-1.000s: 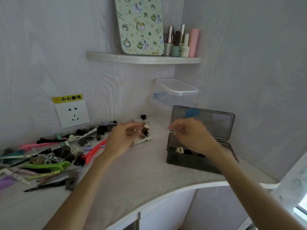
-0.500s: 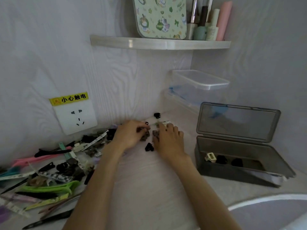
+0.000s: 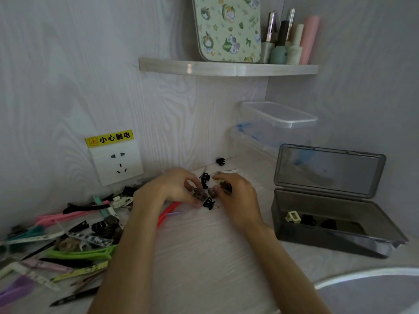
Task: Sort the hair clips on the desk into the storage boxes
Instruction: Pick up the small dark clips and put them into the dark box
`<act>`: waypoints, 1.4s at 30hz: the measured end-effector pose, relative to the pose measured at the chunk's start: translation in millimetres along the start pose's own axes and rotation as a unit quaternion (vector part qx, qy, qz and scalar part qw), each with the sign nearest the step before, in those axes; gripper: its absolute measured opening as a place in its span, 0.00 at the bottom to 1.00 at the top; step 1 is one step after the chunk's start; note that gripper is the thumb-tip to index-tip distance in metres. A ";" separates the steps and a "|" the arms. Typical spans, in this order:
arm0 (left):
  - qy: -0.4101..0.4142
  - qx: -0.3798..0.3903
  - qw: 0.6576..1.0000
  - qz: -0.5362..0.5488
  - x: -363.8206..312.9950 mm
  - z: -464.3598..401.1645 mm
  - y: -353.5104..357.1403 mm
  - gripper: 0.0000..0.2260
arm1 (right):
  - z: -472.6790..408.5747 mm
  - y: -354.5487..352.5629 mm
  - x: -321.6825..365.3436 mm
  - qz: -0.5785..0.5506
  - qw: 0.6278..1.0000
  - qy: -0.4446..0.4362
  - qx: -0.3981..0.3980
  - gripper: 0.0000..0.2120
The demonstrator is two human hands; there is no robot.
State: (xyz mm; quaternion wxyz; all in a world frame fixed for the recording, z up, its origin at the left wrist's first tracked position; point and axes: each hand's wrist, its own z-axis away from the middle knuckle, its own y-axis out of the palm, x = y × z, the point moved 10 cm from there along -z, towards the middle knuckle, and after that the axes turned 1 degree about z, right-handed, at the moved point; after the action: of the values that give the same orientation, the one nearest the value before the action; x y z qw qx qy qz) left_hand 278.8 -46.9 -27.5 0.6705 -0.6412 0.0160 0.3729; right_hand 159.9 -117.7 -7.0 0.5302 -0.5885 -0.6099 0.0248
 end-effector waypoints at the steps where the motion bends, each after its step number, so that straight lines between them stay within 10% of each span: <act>1: 0.003 -0.010 1.000 0.010 -0.6 -0.6 0.7 0.22 | 0.3 -3.3 -1.2 -0.009 1.000 0.005 -0.013 0.13; 22: 0.069 -0.185 0.976 0.096 -29.3 23.2 -52.9 0.07 | 11.8 -60.6 59.6 -0.068 0.989 -0.125 -0.030 0.09; 32: 0.272 -0.063 0.951 0.133 -183.2 39.9 16.7 0.07 | 48.9 -177.4 -71.1 0.043 0.998 0.047 0.022 0.13; 42: 0.256 -0.028 0.964 0.069 -185.8 32.5 52.4 0.26 | 56.9 -151.1 -80.9 0.052 0.975 0.040 0.210 0.18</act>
State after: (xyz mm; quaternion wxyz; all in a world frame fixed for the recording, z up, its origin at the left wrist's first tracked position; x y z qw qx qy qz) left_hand 102.7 -112.9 26.6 0.5988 -0.7310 0.2208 0.2416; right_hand -3.7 -190.4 17.1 0.6642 -0.4954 -0.5376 0.1564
